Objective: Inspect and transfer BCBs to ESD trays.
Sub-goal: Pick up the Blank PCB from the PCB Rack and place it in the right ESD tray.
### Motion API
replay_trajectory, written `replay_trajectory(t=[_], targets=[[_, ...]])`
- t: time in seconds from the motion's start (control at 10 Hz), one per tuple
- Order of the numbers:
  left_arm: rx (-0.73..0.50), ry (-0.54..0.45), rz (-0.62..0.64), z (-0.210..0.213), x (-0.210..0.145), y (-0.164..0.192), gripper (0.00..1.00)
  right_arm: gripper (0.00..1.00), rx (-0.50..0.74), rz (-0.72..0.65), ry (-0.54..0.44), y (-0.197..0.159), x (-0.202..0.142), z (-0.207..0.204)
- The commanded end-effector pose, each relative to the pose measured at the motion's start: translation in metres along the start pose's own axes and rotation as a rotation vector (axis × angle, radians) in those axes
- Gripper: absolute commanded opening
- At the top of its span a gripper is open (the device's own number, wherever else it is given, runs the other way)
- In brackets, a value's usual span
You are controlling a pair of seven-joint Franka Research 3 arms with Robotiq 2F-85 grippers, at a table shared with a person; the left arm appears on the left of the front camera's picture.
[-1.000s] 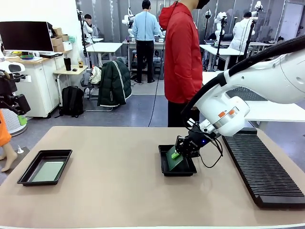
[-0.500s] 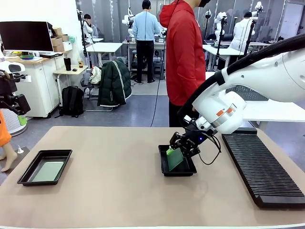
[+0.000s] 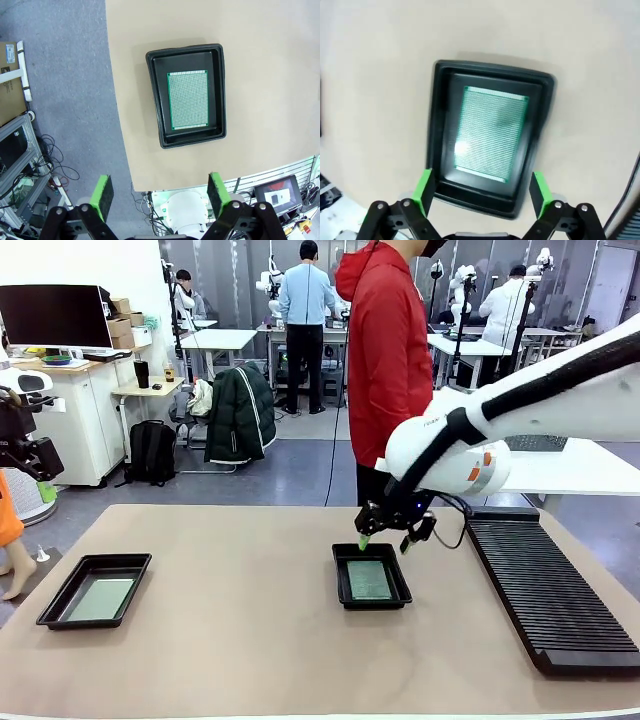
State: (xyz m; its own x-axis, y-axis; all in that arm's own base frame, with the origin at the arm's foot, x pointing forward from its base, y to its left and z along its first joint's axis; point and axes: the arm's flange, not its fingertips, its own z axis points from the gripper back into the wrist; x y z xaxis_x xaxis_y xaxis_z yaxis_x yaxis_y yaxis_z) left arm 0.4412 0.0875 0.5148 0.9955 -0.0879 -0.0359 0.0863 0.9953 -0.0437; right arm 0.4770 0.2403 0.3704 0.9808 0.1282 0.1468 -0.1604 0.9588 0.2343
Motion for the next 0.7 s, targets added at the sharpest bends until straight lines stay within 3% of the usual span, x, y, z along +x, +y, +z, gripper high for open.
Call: replay_trajectory(t=[0.0, 0.2, 0.6], targets=[[0.0, -0.004, 0.0, -0.001, -0.001, 0.0, 1.0, 1.0, -0.176, 0.019, 0.034, 0.012, 0.008, 0.031], [0.0, -0.004, 0.0, -0.001, -0.001, 0.0, 1.0, 1.0, -0.258, 0.017, 0.035, 0.007, 0.005, 0.056], [0.0, -0.004, 0.0, -0.001, -0.001, 0.0, 1.0, 1.0, -0.253, 0.028, 0.042, 0.0, 0.001, 0.067]])
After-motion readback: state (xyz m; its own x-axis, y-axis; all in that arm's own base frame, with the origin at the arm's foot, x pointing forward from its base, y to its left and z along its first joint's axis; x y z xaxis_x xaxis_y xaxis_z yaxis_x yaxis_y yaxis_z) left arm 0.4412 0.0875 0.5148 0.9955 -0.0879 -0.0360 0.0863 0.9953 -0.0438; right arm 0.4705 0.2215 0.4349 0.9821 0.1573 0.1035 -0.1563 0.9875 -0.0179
